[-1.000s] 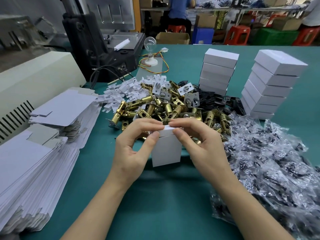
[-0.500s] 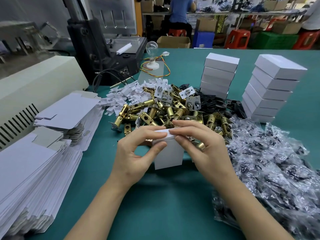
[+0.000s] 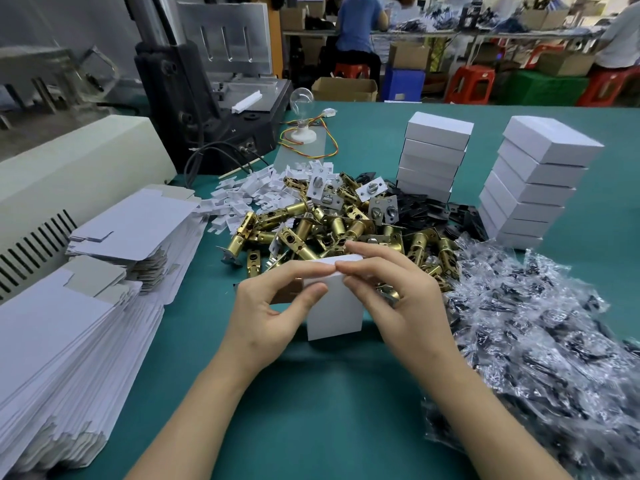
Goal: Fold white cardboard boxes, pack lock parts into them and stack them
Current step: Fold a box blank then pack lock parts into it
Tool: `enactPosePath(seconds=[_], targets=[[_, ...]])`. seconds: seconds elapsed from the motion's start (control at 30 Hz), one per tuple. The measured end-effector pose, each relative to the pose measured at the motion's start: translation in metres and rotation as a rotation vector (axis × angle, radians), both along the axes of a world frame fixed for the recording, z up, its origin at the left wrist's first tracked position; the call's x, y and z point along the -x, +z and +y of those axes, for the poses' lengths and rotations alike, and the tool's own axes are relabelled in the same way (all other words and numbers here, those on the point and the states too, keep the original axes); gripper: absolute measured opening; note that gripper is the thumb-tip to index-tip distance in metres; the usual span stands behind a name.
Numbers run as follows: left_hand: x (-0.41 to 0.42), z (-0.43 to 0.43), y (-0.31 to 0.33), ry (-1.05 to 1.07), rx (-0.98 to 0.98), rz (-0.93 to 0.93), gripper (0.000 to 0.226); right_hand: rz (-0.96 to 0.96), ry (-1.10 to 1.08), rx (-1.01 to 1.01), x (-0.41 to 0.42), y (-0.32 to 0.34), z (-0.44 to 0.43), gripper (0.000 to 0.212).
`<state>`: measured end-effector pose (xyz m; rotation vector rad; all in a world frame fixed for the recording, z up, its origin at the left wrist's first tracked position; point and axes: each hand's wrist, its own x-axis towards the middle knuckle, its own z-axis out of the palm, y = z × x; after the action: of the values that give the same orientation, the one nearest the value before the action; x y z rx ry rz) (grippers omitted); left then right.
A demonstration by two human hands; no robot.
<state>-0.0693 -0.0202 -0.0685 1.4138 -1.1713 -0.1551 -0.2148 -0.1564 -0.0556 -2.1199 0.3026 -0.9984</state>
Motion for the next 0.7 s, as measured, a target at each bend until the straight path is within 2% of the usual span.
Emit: enactPosePath(seconds=[0.07,0.17,0.3,0.43,0.53,0.7], targets=[[0.0,-0.002,-0.001,0.025,0.017,0.033,0.021,0.082,-0.007,0.027,0.0,0.0,0.006,0.038],[-0.003,-0.004,-0.003,0.121,0.03,0.188,0.018,0.183,-0.062,0.089,-0.002,0.001,0.019,0.083],[-0.003,-0.006,0.002,0.203,0.128,0.503,0.014,0.355,-0.241,0.331,-0.01,0.002,0.04,0.104],[-0.005,-0.005,0.005,0.239,0.156,0.711,0.021,0.51,-0.275,0.439,-0.02,0.0,0.049,0.098],[-0.008,-0.004,0.006,0.201,0.163,0.759,0.026,0.46,-0.275,0.435,-0.024,0.009,0.044,0.084],[-0.006,-0.006,0.011,0.109,0.201,0.767,0.043,0.322,-0.184,0.247,-0.026,0.04,0.011,0.072]])
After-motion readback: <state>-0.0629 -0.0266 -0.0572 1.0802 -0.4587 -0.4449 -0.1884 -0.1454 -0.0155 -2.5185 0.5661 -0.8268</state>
